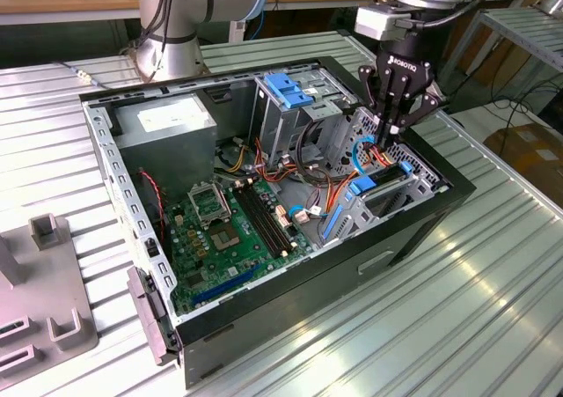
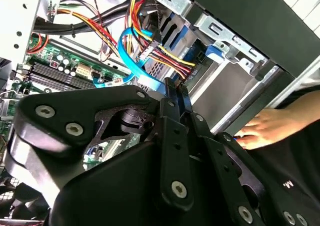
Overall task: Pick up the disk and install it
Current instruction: 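Insert the second disk wire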
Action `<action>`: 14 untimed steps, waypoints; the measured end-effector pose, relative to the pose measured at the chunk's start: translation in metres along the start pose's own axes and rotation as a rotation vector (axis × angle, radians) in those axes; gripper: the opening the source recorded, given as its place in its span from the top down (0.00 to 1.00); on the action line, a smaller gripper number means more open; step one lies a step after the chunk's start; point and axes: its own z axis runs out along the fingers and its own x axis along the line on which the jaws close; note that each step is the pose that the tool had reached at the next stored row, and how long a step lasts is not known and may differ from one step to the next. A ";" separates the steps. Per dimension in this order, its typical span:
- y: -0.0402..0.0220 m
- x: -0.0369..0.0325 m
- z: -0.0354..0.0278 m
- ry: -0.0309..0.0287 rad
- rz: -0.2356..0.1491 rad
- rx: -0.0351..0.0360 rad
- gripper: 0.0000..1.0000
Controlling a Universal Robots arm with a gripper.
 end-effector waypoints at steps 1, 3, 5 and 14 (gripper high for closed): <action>0.0002 0.0021 0.0008 -0.0067 0.000 0.0006 0.84; 0.0010 0.0089 0.0037 -0.0263 -0.001 0.0077 0.84; 0.0018 0.0116 0.0052 -0.0341 -0.002 0.0115 0.84; 0.0076 0.0139 0.0073 -0.0402 -0.008 0.0141 0.84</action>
